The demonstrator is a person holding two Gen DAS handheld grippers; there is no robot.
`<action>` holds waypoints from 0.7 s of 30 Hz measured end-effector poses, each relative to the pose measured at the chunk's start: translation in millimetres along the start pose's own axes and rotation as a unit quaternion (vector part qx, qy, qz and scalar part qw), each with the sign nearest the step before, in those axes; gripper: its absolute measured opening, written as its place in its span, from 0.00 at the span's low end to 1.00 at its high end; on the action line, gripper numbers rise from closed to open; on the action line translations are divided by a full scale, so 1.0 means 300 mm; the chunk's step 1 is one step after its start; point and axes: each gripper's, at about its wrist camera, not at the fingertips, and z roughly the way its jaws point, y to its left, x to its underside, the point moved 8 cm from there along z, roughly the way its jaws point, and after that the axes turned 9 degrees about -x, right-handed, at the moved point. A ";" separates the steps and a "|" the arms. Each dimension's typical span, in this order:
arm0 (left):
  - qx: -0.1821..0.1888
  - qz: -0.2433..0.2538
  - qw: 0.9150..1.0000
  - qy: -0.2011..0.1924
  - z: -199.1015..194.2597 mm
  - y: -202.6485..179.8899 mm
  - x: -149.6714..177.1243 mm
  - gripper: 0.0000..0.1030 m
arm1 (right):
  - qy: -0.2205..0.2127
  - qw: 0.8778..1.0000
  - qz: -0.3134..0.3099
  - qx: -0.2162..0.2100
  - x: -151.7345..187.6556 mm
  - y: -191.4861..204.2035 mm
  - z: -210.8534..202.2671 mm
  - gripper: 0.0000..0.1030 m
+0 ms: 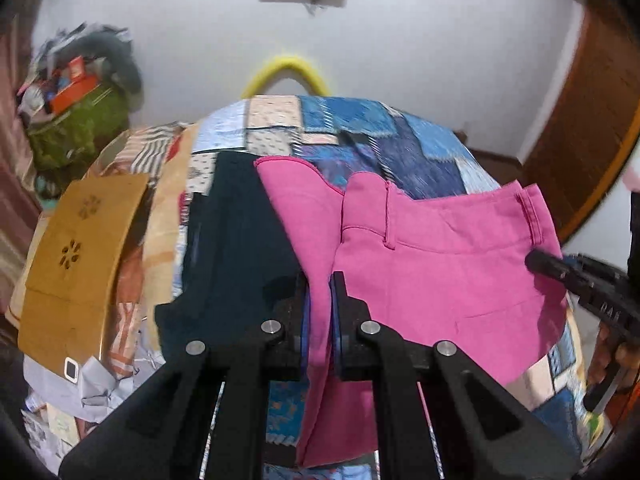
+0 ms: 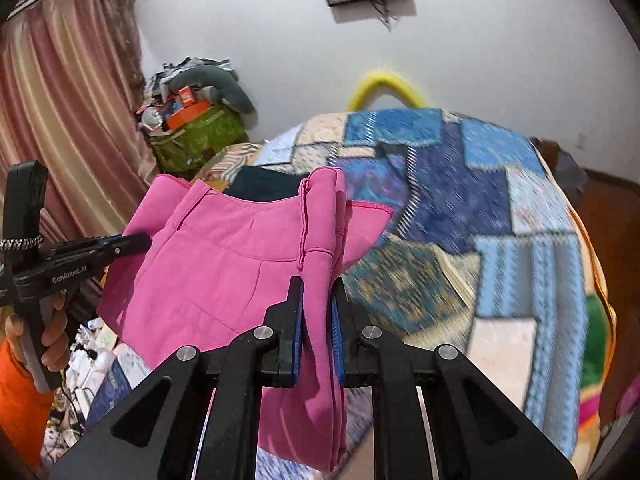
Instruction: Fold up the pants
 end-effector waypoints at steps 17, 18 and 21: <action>-0.098 -0.050 0.993 0.035 0.375 0.420 0.036 0.08 | 0.055 0.998 -0.006 -0.016 -0.039 0.116 0.530 0.10; -0.097 -0.052 0.993 0.044 0.411 0.430 0.055 0.08 | 0.062 0.998 -0.002 -0.015 -0.026 0.106 0.557 0.10; -0.097 -0.056 0.991 0.071 0.497 0.452 0.106 0.08 | 0.079 0.997 -0.005 0.001 0.009 0.087 0.613 0.11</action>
